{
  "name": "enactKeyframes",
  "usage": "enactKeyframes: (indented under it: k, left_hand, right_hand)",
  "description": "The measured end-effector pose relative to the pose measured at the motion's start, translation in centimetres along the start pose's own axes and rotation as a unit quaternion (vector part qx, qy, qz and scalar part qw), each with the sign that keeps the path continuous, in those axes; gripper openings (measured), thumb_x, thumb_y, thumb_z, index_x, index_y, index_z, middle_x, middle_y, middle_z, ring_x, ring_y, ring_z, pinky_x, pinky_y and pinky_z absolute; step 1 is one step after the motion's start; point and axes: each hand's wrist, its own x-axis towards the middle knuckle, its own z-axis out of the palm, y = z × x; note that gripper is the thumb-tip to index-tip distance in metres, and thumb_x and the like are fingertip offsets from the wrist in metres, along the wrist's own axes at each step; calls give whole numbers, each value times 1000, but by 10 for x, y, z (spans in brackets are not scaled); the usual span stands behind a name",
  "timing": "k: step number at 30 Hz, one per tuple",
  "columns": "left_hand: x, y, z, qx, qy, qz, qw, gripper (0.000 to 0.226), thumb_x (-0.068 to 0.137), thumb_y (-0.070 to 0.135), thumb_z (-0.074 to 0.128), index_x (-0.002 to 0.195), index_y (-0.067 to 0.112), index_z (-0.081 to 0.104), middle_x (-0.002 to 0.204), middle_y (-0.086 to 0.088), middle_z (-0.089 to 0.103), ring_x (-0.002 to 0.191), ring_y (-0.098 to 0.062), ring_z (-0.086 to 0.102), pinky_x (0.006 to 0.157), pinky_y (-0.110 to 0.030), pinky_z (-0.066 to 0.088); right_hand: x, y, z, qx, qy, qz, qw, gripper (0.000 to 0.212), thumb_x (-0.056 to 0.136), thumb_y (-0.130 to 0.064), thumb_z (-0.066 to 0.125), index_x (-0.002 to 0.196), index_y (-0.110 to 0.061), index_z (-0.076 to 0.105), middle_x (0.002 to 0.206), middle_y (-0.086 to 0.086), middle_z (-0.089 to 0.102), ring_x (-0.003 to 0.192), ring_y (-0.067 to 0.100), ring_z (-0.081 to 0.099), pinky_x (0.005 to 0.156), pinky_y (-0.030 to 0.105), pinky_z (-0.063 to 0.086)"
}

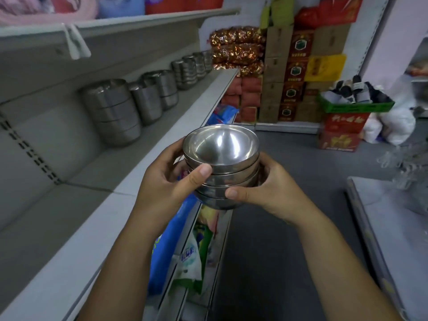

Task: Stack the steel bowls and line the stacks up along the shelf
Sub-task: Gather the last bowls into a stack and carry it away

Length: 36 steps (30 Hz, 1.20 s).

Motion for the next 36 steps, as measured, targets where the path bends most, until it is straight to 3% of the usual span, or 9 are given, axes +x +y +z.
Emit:
enactKeyframes:
  k: [6,12,17,22,26,31,33,36]
  left_hand:
    - [77,-32,28,7,-14,-12,1000,59,78,18,74,135,16,59,126,6,72,117,-11,68,84,-17,54]
    - [156,-68,61,8,41,-8,999,58,81,15,80,135,13,59,128,1,71,118,-14,68,87,-21,55]
    - [223,-90,92,-4,79,-6,997,54,80,12,77,132,14,60,126,1,72,118,-18,68,89,-25,55]
    - [276,-114,120,2,115,-11,993,51,82,14,75,131,11,61,123,0,73,112,-17,70,86,-22,55]
    - [309,-133,123,18,145,-30,989,52,82,16,79,130,9,61,123,-2,73,111,-15,71,85,-19,54]
    - [353,-146,110,39,190,-32,981,54,76,16,75,128,10,63,119,3,74,105,-5,71,81,-14,54]
    - [372,-151,101,59,200,-38,977,54,78,18,82,129,15,64,123,6,73,111,-5,69,86,-17,54]
    - [406,-162,84,71,225,-37,971,58,74,26,84,128,22,65,125,6,72,117,-9,67,94,-25,55]
  right_hand:
    - [67,34,-44,24,-1,8,1000,86,57,-30,97,133,-21,58,129,1,69,122,18,65,104,48,52]
    - [160,58,-100,21,-49,-1,999,88,54,-34,98,131,-19,60,127,2,70,120,19,66,104,48,52]
    - [241,68,-152,22,-113,-8,993,87,58,-17,95,135,-13,55,125,3,72,117,17,68,103,43,54]
    - [308,89,-195,18,-147,-3,989,93,52,-27,98,134,-18,55,125,3,71,119,19,67,104,47,52]
    - [354,112,-203,27,-177,2,984,95,50,-35,100,133,-19,57,127,4,71,121,22,65,105,50,51]
    - [417,124,-198,22,-199,-5,980,91,45,-41,98,126,-22,61,121,-5,73,116,12,68,101,38,54]
    - [444,126,-194,21,-214,-14,977,94,44,-44,100,127,-20,61,121,-4,73,116,13,68,100,37,54]
    - [490,132,-187,20,-228,-24,973,87,48,-33,99,125,-20,60,119,-3,74,114,13,69,94,32,55]
